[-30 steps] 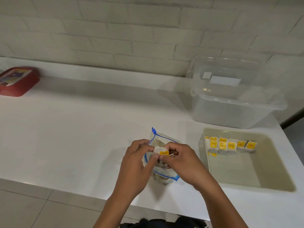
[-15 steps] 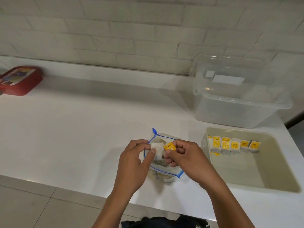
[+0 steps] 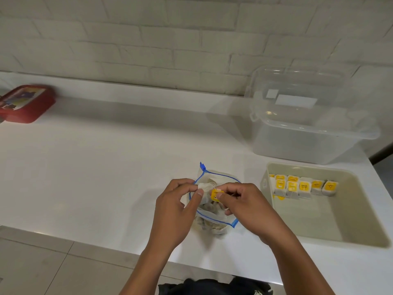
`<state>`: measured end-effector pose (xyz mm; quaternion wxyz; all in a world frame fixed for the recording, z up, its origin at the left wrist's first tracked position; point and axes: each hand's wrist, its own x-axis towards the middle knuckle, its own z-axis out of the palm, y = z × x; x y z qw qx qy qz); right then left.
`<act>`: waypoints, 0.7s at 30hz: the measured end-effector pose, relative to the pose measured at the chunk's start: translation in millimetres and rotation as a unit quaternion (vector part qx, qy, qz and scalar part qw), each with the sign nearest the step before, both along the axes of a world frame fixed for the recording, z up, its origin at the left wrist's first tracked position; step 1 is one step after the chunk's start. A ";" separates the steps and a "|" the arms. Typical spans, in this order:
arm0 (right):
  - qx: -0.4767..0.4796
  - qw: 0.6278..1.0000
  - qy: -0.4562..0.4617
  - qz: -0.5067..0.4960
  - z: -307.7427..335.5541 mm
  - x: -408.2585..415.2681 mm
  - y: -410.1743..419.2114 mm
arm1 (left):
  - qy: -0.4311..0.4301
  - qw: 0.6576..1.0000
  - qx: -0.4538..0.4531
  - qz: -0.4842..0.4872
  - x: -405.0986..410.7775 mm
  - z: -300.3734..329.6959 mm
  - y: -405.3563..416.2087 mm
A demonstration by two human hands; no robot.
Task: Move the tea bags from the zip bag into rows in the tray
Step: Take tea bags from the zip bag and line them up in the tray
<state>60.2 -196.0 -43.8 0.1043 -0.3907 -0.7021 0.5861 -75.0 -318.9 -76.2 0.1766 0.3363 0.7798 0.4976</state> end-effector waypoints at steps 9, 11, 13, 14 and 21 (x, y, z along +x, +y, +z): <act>0.010 0.998 0.040 -0.039 -3.0 -6.2 -6.4 | -0.024 0.999 -0.009 -0.035 -0.1 1.6 -3.6; 0.013 0.999 0.038 -0.033 -2.7 -7.0 -7.8 | -0.027 0.999 -0.015 -0.042 -0.8 2.9 -5.3; 0.017 0.999 0.041 -0.024 -1.3 -7.2 -7.9 | -0.038 0.998 -0.013 -0.045 -1.5 4.1 -6.9; 0.016 0.999 0.045 -0.018 -0.6 -7.2 -7.4 | -0.042 0.998 -0.012 -0.045 -2.0 4.3 -7.4; 0.014 0.999 0.034 -0.002 0.8 -9.5 -8.4 | -0.015 0.998 -0.008 -0.068 -3.5 9.0 -10.3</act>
